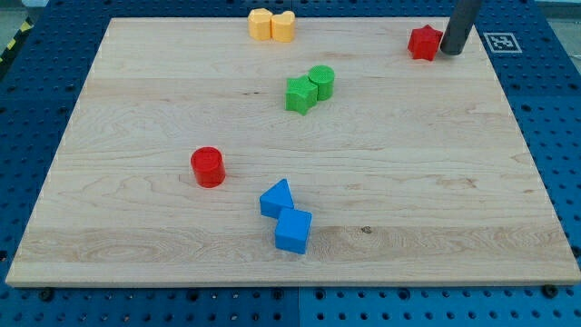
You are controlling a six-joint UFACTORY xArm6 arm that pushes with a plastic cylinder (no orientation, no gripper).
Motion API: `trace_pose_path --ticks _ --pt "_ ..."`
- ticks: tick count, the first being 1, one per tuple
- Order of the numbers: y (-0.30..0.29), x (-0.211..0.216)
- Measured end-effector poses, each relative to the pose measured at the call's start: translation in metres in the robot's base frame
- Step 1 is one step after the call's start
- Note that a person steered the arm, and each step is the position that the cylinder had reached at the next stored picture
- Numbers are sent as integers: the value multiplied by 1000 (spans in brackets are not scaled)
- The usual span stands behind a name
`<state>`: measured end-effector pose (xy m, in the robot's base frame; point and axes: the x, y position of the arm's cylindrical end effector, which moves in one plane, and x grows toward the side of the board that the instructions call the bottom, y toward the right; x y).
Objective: Slightly push the red star upwards
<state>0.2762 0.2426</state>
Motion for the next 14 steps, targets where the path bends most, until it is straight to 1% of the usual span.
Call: trace_pose_path --ticks 2,3,5,6,7,8,9,10,11,12,13,14 --pt "-4 37" --pt "-25 21" --pt "-68 17" --pt "-72 10" --pt "-58 4" --pt "-37 -15" --pt "-19 -24" --pt "-24 -13" --pt "-21 33" --pt "-18 108" --pt "-53 189" --pt "-117 221"
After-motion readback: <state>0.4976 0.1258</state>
